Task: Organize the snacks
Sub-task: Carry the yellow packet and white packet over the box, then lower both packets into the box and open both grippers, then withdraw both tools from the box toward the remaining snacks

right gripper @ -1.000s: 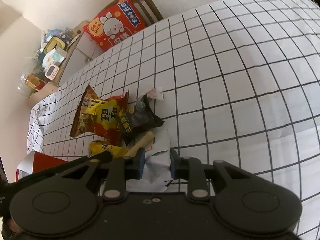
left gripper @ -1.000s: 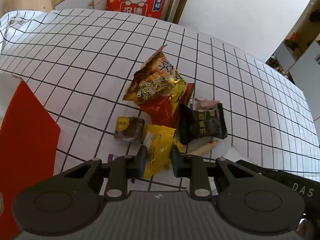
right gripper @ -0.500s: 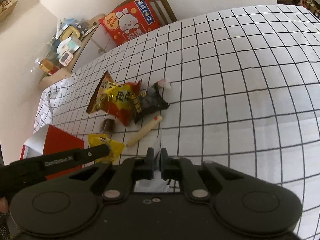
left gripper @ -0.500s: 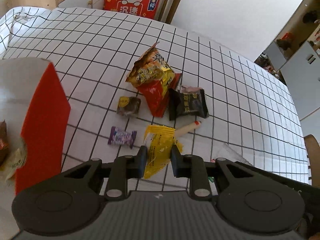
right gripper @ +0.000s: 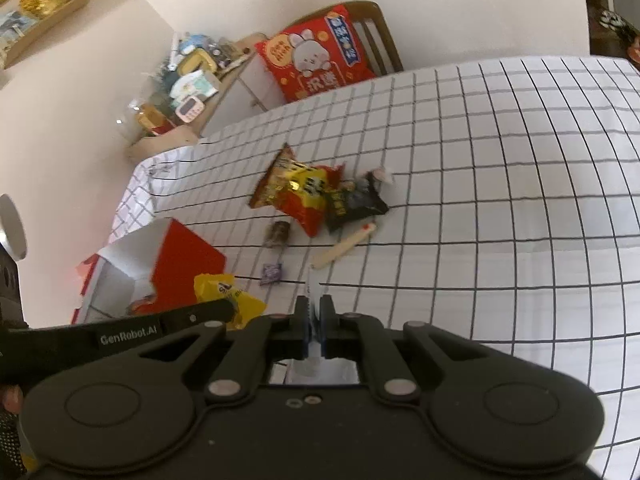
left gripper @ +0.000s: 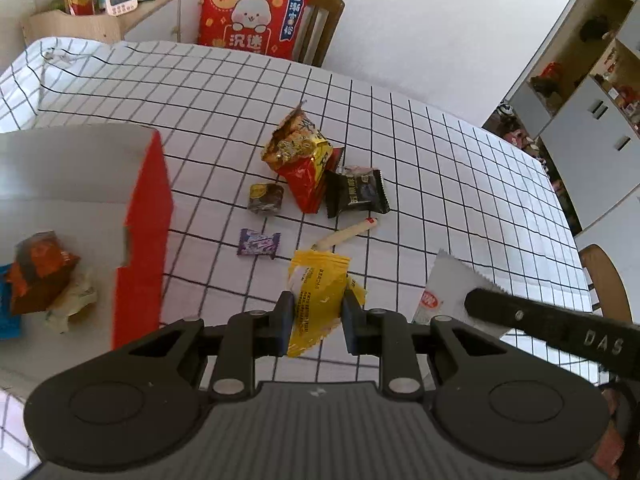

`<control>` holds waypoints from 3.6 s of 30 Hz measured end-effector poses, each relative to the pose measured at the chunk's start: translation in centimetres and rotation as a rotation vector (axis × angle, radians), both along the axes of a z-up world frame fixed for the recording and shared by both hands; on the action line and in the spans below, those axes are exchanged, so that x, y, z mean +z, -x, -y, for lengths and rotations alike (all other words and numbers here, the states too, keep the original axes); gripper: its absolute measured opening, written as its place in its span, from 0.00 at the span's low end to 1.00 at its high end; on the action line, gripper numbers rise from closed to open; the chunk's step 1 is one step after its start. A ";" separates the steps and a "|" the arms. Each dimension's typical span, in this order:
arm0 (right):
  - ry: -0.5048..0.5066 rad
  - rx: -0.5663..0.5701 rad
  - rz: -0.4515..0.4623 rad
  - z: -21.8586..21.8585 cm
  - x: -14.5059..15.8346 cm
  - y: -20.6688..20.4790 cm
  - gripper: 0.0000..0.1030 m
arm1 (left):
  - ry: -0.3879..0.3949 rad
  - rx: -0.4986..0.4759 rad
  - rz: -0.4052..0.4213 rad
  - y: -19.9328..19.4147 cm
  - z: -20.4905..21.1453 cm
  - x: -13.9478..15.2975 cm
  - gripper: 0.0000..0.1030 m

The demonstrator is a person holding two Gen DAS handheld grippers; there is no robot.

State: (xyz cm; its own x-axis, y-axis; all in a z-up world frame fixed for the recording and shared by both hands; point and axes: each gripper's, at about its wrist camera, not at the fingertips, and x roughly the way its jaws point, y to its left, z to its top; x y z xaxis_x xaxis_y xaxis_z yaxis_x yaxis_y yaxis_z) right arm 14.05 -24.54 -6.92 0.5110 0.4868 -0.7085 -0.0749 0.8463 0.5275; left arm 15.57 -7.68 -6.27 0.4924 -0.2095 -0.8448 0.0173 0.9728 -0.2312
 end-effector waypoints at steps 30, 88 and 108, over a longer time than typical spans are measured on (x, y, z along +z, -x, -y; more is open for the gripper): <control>-0.071 0.266 0.136 -14.9 9.0 -1.2 0.04 | -0.019 0.159 0.133 5.1 -14.8 8.6 0.24; 0.172 0.343 0.033 -28.0 0.8 -4.4 0.32 | -0.149 0.388 -0.079 2.5 -26.5 -2.4 0.44; 0.057 0.305 0.100 -21.8 4.9 -1.0 0.55 | -0.098 0.292 0.109 7.0 -20.2 4.4 0.58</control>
State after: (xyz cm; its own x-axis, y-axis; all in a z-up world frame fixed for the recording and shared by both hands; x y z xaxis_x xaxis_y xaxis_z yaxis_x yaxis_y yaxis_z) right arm 15.01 -2.77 -2.00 0.4156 0.5895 -0.6927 -0.3786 0.8046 0.4575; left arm 8.54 12.49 -1.82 0.6085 0.0334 -0.7928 -0.2459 0.9579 -0.1483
